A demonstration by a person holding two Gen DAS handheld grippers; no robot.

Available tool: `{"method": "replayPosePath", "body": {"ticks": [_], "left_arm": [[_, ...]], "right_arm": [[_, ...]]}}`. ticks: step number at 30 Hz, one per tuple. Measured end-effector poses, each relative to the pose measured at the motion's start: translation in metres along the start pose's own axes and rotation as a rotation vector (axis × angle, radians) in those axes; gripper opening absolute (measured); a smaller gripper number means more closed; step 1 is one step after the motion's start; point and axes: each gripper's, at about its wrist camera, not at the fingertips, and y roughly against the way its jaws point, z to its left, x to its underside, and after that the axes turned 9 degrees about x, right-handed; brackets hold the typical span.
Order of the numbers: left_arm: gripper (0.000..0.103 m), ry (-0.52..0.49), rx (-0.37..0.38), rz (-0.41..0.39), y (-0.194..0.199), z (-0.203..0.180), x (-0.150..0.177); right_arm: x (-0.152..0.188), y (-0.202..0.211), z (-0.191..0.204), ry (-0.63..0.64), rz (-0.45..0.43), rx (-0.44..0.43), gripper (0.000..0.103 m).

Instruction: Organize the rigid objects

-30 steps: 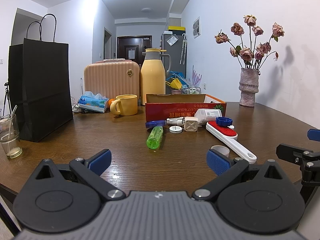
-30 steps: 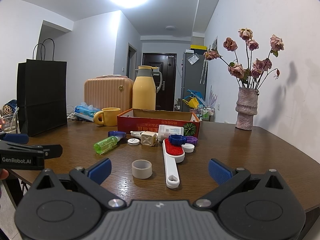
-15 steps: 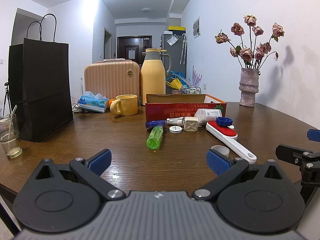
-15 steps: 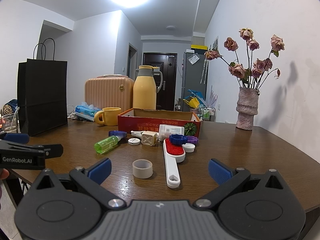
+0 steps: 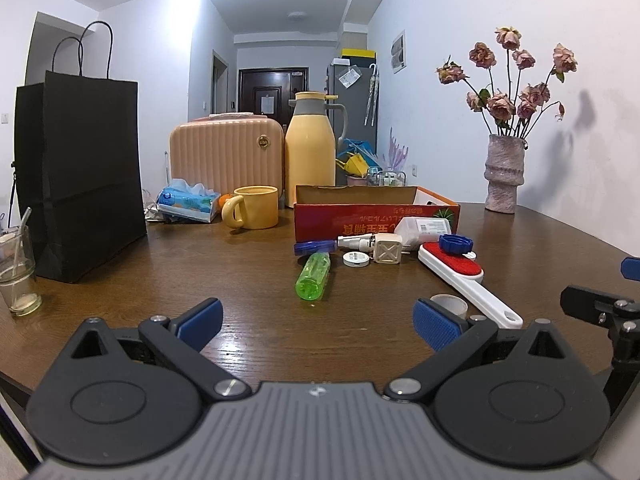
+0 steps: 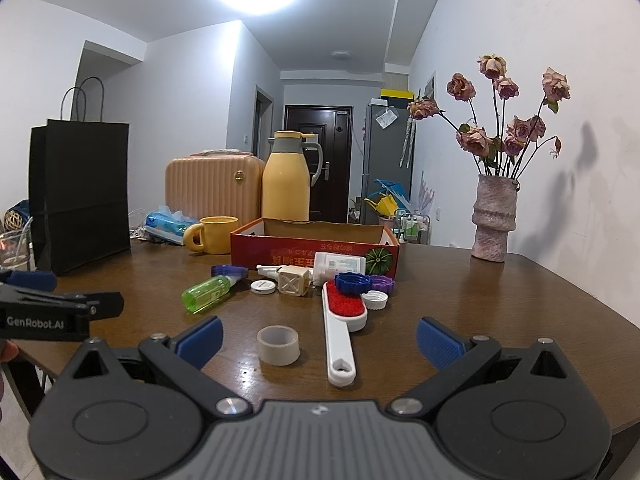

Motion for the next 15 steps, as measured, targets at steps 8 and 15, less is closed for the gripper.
{"method": "replayPosePath", "body": {"ticks": [8,15], "left_arm": [[0.103,-0.001,-0.004,0.028,-0.033,0.001,-0.008],[0.103,-0.001,-0.003,0.055,-0.060,0.003,-0.015]], "right_arm": [[-0.008,-0.036,-0.004,-0.014,0.034,0.015,0.103],[-0.015,-0.065,-0.008,-0.017,0.062,0.009,0.103]]}}
